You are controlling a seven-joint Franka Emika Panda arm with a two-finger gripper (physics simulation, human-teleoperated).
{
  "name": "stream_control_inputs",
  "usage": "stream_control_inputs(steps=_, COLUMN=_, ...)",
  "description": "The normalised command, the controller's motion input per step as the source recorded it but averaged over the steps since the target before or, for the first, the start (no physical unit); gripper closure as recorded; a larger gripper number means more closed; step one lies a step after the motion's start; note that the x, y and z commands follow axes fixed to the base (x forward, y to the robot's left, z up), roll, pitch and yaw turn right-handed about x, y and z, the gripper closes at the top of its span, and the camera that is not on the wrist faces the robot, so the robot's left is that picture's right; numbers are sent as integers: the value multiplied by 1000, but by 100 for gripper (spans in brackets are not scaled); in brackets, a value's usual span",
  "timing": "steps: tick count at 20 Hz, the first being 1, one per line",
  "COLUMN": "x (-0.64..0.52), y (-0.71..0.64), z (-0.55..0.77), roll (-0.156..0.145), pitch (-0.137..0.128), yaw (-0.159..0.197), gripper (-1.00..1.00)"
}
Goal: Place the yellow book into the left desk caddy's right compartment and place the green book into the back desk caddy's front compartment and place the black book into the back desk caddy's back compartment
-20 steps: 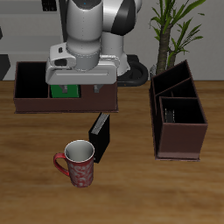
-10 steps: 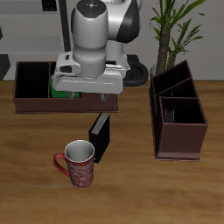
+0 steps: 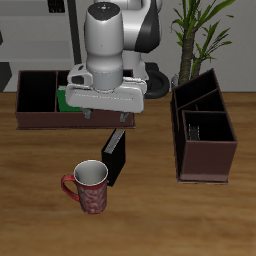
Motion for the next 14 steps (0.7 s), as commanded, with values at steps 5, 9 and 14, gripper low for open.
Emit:
stream_control_inputs(steps=5, x=16, y=60, z=-198, roll=49, pitch=-77, yaw=-99, gripper=-100)
stream_control_inputs(steps=9, x=-2, y=43, z=-158, roll=-13, pitch=-35, yaw=-114, gripper=-100)
stream_control_inputs(steps=14, x=9, y=81, z=-95, roll=15, pitch=-4, yaw=-68, gripper=-100)
